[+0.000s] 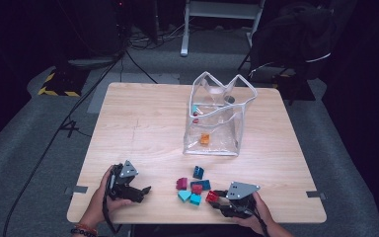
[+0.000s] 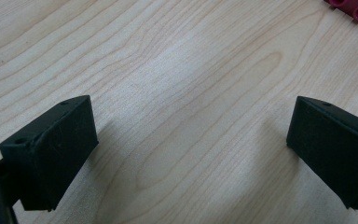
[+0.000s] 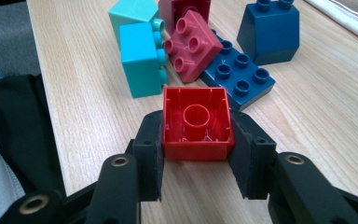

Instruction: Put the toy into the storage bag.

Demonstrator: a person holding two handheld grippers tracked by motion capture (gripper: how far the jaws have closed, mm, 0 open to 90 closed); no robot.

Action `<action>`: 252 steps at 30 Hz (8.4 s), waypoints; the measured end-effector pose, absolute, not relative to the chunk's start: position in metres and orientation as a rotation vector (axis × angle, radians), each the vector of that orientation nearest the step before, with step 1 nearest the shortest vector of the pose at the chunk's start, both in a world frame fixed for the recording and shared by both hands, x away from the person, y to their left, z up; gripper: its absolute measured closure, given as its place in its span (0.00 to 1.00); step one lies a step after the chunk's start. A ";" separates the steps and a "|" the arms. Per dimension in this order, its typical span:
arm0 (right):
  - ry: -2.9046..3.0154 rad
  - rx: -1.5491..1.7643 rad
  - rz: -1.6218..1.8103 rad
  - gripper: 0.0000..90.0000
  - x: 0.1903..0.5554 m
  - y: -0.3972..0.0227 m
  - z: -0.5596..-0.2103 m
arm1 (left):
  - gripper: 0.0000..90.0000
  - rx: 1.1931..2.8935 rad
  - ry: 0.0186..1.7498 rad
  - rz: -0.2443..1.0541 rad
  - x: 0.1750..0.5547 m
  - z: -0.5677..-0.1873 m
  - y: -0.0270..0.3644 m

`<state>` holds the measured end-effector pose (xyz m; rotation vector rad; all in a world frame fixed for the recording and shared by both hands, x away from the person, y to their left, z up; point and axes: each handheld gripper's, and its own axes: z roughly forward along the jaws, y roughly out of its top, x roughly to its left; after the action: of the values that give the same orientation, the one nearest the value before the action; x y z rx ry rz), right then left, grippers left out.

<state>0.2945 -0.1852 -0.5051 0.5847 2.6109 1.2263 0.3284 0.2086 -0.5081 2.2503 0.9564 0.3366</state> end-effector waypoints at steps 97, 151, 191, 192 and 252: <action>2.030 0.931 1.337 0.66 0.382 -0.305 -0.386 | 0.02 2.244 0.972 0.341 0.328 -0.508 0.209; 2.032 0.904 1.287 0.53 0.465 -0.232 -0.303 | 0.02 2.247 0.971 0.346 0.328 -0.508 0.209; 2.437 0.542 1.360 0.46 0.332 -0.197 -0.441 | 0.02 2.246 0.972 0.347 0.328 -0.508 0.209; 2.451 0.533 1.355 0.46 0.331 -0.195 -0.445 | 0.02 2.247 0.972 0.347 0.328 -0.508 0.209; 2.577 0.537 1.231 0.66 0.351 -0.206 -0.490 | 0.02 2.246 0.973 0.346 0.328 -0.508 0.209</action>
<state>0.3506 -0.2064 -0.4901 0.5372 2.5767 1.2311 0.3281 0.2089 -0.5080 2.2464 0.9725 0.3458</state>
